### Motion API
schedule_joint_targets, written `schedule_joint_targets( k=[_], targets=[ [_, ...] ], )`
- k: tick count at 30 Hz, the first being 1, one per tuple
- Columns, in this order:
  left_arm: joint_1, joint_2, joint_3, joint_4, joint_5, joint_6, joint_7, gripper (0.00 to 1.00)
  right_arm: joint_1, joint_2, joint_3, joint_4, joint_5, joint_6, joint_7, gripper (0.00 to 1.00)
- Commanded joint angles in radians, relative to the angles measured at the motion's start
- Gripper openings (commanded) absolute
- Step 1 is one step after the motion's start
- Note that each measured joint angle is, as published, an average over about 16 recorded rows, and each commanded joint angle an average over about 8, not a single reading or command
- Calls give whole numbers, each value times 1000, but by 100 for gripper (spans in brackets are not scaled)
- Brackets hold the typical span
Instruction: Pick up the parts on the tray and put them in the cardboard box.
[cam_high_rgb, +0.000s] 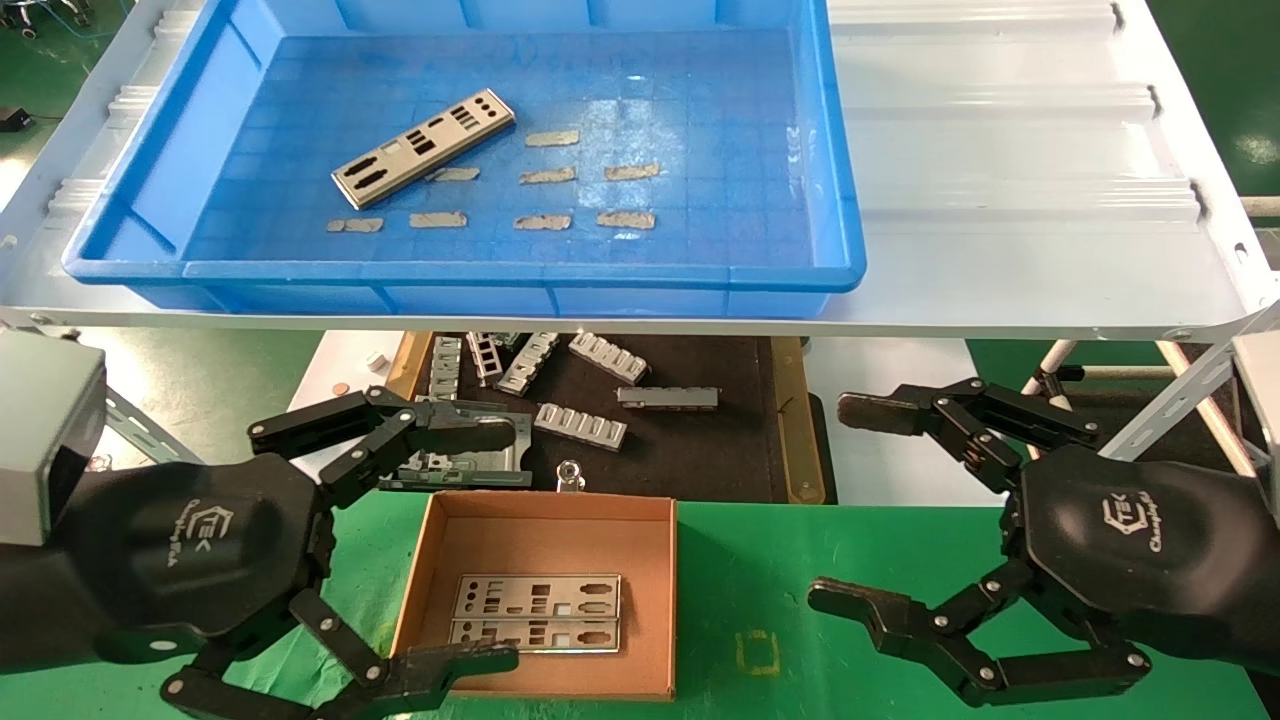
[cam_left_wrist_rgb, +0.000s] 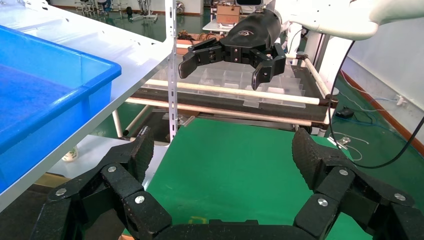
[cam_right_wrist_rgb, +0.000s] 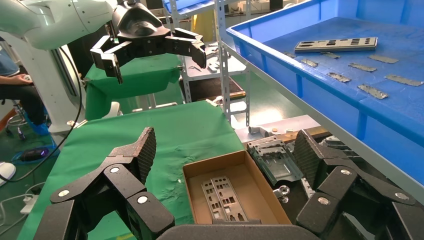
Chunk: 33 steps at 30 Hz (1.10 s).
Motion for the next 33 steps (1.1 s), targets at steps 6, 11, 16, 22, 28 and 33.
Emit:
schedule_joint_targets(
  k=[6,11,16,22,28,33],
  targets=[
    [0,0,0,0,0,0,0,100,0,0,0,0,0,0,0,100],
    [0,0,0,0,0,0,0,100,0,0,0,0,0,0,0,100],
    [0,0,0,0,0,0,0,100,0,0,0,0,0,0,0,100],
    [0,0,0,0,0,0,0,100,0,0,0,0,0,0,0,100],
    [0,0,0,0,0,0,0,100,0,0,0,0,0,0,0,100],
    [0,0,0,0,0,0,0,100,0,0,0,0,0,0,0,100]
  ],
)
